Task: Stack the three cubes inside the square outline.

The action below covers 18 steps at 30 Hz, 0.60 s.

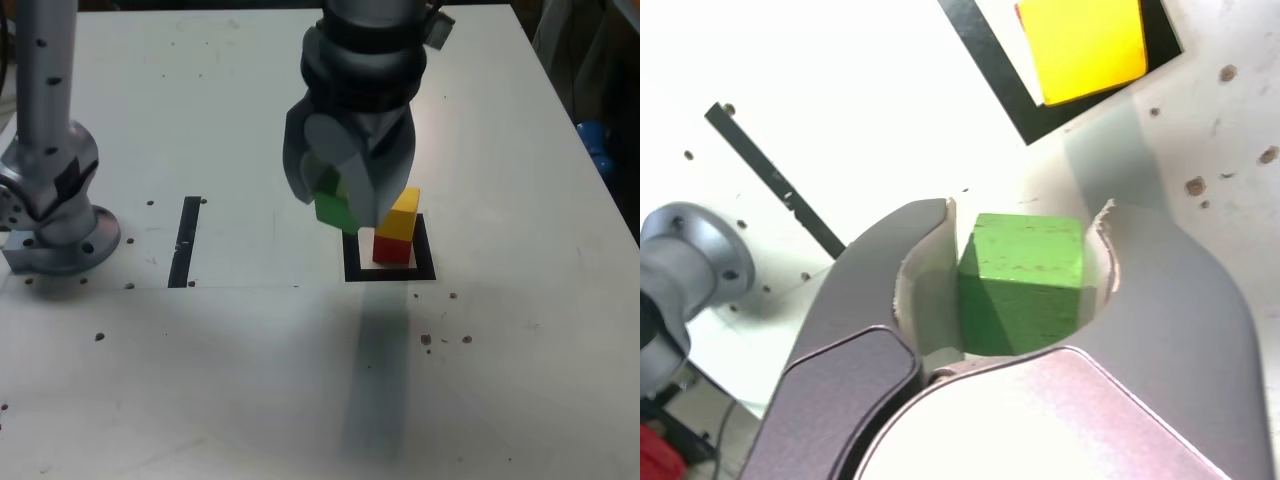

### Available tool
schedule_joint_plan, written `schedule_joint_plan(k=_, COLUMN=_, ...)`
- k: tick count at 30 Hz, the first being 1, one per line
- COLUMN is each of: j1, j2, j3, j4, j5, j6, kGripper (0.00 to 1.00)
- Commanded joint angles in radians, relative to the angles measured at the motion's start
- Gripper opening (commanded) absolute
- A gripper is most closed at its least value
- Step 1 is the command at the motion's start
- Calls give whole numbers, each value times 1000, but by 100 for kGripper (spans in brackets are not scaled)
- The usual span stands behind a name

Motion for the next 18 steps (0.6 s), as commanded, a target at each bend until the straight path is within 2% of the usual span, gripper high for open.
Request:
schedule_joint_plan(k=1, j1=59, j2=2, j3=-43, j4=11, j5=-14, j6=-2, kGripper=29)
schedule_joint_plan(k=9, j1=190, j2=53, j3=-109, j4=12, j5=-58, j6=-1, kGripper=29)
schedule_joint_plan(k=18, j1=244, j2=120, j3=-155, j4=12, j5=-80, j6=15, kGripper=29)
